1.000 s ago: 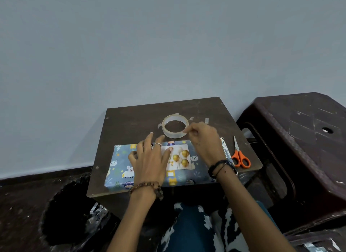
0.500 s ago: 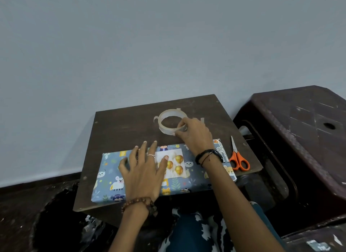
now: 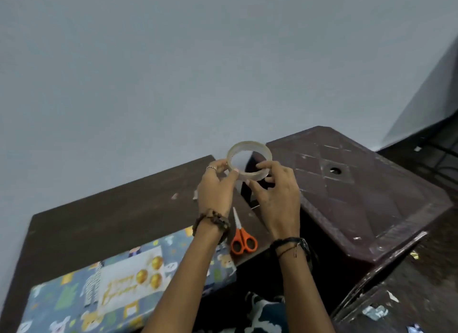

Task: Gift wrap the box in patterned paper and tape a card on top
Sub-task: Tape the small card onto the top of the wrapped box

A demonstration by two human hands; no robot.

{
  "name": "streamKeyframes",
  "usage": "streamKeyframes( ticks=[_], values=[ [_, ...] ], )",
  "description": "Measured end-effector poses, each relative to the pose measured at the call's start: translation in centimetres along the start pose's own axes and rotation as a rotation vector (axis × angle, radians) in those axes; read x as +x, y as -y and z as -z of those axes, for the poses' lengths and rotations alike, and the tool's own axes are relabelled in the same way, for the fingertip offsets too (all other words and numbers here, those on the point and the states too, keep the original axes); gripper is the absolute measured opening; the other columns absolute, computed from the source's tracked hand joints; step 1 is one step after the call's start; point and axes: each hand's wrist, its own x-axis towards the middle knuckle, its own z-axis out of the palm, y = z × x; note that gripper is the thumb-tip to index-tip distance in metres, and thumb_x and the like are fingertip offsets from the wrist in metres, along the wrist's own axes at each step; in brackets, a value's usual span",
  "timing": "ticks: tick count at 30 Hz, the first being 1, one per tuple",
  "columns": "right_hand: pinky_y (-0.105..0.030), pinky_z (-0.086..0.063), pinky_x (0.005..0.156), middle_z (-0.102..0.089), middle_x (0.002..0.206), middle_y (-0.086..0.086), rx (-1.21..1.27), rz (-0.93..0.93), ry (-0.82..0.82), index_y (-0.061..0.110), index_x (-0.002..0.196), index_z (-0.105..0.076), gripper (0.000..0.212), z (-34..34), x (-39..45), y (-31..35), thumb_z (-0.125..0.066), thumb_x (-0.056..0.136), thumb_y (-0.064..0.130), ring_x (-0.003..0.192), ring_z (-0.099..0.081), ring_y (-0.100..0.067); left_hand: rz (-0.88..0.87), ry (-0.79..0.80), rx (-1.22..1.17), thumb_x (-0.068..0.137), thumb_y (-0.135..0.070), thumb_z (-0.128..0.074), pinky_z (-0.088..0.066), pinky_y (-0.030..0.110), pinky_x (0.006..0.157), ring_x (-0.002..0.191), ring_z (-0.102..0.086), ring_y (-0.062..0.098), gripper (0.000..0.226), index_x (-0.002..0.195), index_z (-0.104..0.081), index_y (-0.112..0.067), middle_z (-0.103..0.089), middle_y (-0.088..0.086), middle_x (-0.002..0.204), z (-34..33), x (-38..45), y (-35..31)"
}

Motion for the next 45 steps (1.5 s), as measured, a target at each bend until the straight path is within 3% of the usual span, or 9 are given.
streamKeyframes(
  ticks=[5,8,13,19,22,26,33,38,45],
  values=[
    [-0.021,-0.048,0.083,-0.05,0.125,0.003,0.043,-0.127,-0.099,0.032,0.144,-0.019,0.082,2.7,2.1,-4.8,-0.064,0.082,0.004,0.104,-0.047,0.002,-0.006,0.152,0.052,0.084,-0.014,-0.065,-0.044,0.012,0.076,0.089,-0.057,0.005,0.023,0.106,-0.058,-0.014,-0.061,-0.009,0.097,-7.7,3.0,0.1],
    [-0.021,-0.031,0.088,-0.049,0.131,0.002,-0.065,-0.198,-0.115,0.029,0.148,-0.007,0.09,3.3,3.0,-6.7,-0.06,0.081,0.001,0.099,-0.03,-0.002,0.009,0.227,0.133,0.083,-0.012,-0.065,-0.044,0.02,0.091,0.105,-0.06,0.013,0.028,0.111,-0.06,-0.011,-0.067,0.002,0.11,-10.8,4.4,1.0],
    [-0.03,-0.012,0.086,-0.051,0.128,-0.001,-0.26,-0.277,0.002,0.026,0.148,0.001,0.093,3.9,4.1,-9.0,-0.055,0.076,0.004,0.1,-0.023,-0.009,-0.028,0.268,0.322,0.087,-0.018,-0.061,-0.036,0.013,0.081,0.103,-0.057,0.008,0.032,0.118,-0.057,-0.014,-0.065,0.0,0.116,-13.0,5.8,1.6],
    [-0.025,-0.026,0.093,-0.06,0.108,0.004,-0.172,-0.188,-0.138,0.026,0.132,-0.043,0.053,4.4,2.6,-7.2,-0.059,0.084,0.01,0.097,-0.036,-0.012,-0.152,0.217,0.675,0.088,-0.03,-0.06,-0.043,0.032,0.095,0.115,-0.053,0.021,0.034,0.118,-0.059,-0.014,-0.062,0.006,0.12,-8.6,4.8,0.7],
    [-0.037,-0.048,0.084,-0.068,0.094,0.004,-0.099,-0.243,0.078,0.023,0.1,-0.065,0.018,3.2,0.5,-4.6,-0.06,0.084,0.018,0.098,-0.059,-0.021,-0.211,0.185,1.175,0.088,-0.036,-0.057,-0.041,0.039,0.094,0.122,-0.041,0.025,0.024,0.105,-0.068,-0.022,-0.061,0.006,0.116,-3.8,2.5,0.6],
    [-0.03,-0.046,0.081,-0.065,0.11,-0.005,-0.367,-0.42,0.471,0.019,0.106,-0.064,0.021,1.2,-2.8,-3.2,-0.058,0.088,0.028,0.105,-0.059,-0.026,-0.121,0.307,1.515,0.087,-0.045,-0.056,-0.031,0.036,0.102,0.13,-0.028,0.022,0.034,0.109,-0.066,-0.021,-0.053,0.004,0.126,-0.1,-0.7,1.4],
    [-0.031,-0.046,0.085,-0.061,0.115,-0.008,-0.375,-0.457,0.448,0.014,0.109,-0.062,0.021,0.2,-4.0,-2.3,-0.053,0.091,0.011,0.109,-0.057,-0.027,-0.167,0.384,1.634,0.087,-0.039,-0.054,-0.003,0.041,0.117,0.13,-0.024,0.027,0.026,0.104,-0.068,-0.024,-0.04,0.006,0.131,-1.2,-2.6,3.7],
    [-0.032,-0.05,0.081,-0.068,0.1,-0.006,-0.192,-0.476,0.28,0.016,0.095,-0.07,0.018,1.1,-3.1,-3.1,-0.056,0.084,0.015,0.097,-0.062,-0.025,-0.1,0.243,1.36,0.084,-0.04,-0.06,-0.017,0.038,0.114,0.127,-0.027,0.026,0.021,0.103,-0.068,-0.032,-0.045,0.005,0.127,-2.3,-1.9,2.5],
    [-0.018,-0.044,0.07,-0.059,0.087,0.003,0.154,-0.386,-0.369,0.018,0.085,-0.067,0.008,4.1,-0.8,-4.0,-0.062,0.084,0.012,0.07,-0.056,-0.003,-0.312,0.135,0.933,0.09,-0.023,-0.056,-0.024,0.036,0.09,0.113,-0.035,0.017,0.014,0.095,-0.067,-0.03,-0.056,-0.009,0.097,-8.9,-1.4,-1.6]
  ],
)
